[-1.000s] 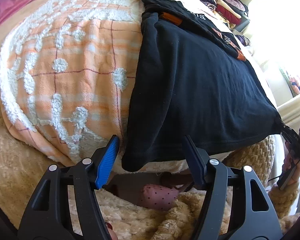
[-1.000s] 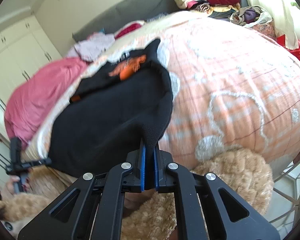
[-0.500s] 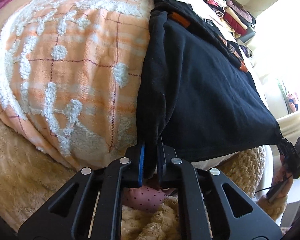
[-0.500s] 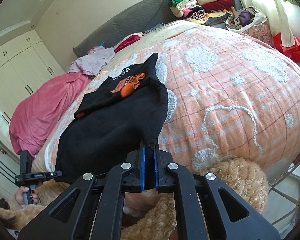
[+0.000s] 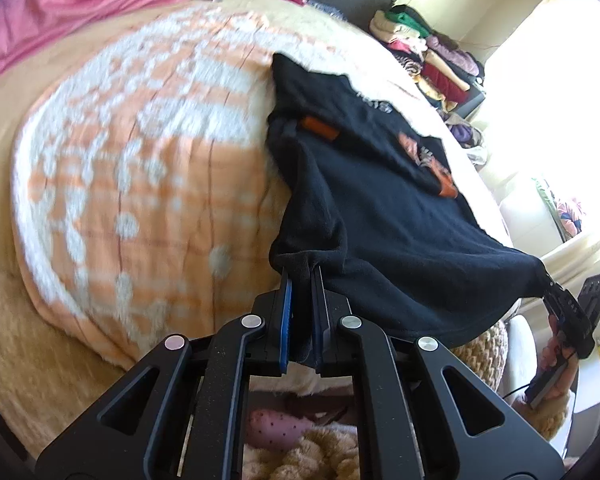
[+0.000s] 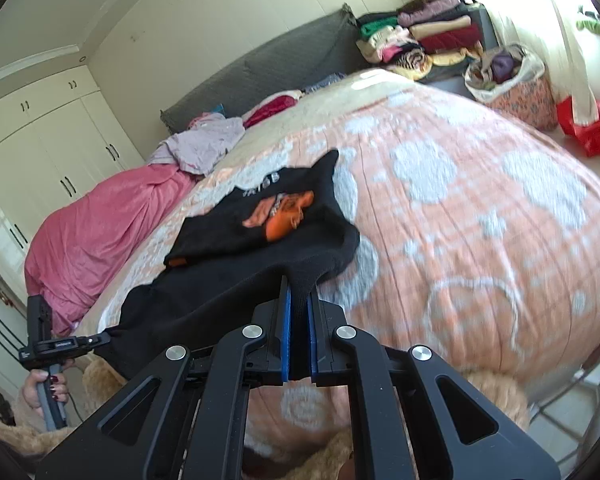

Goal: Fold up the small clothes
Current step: 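Grasp the hem with the left gripper while the right gripper lifts it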

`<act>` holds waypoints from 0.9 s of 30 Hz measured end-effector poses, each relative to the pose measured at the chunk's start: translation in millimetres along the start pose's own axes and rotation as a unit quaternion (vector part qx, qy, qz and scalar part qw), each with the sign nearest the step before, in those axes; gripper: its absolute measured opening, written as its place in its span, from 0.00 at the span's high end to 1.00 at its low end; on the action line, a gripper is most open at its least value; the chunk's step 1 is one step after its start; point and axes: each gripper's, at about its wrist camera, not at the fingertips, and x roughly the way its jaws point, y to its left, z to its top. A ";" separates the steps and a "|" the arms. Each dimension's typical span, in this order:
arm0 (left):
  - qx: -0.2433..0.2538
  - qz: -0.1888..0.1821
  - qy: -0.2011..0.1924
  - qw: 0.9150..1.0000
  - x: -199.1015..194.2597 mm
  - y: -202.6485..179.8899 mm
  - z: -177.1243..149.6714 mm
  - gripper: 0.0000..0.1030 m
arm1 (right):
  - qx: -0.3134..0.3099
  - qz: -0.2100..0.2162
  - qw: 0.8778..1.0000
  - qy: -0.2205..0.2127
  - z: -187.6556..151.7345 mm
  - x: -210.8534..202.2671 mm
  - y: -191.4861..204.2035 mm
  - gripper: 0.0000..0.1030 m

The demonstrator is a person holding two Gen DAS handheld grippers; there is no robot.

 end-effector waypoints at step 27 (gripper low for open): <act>0.011 -0.001 -0.112 0.994 -0.8 -28.4 128.5 0.98 | -0.039 -0.008 0.998 -0.039 128.7 78.6 31.3 0.94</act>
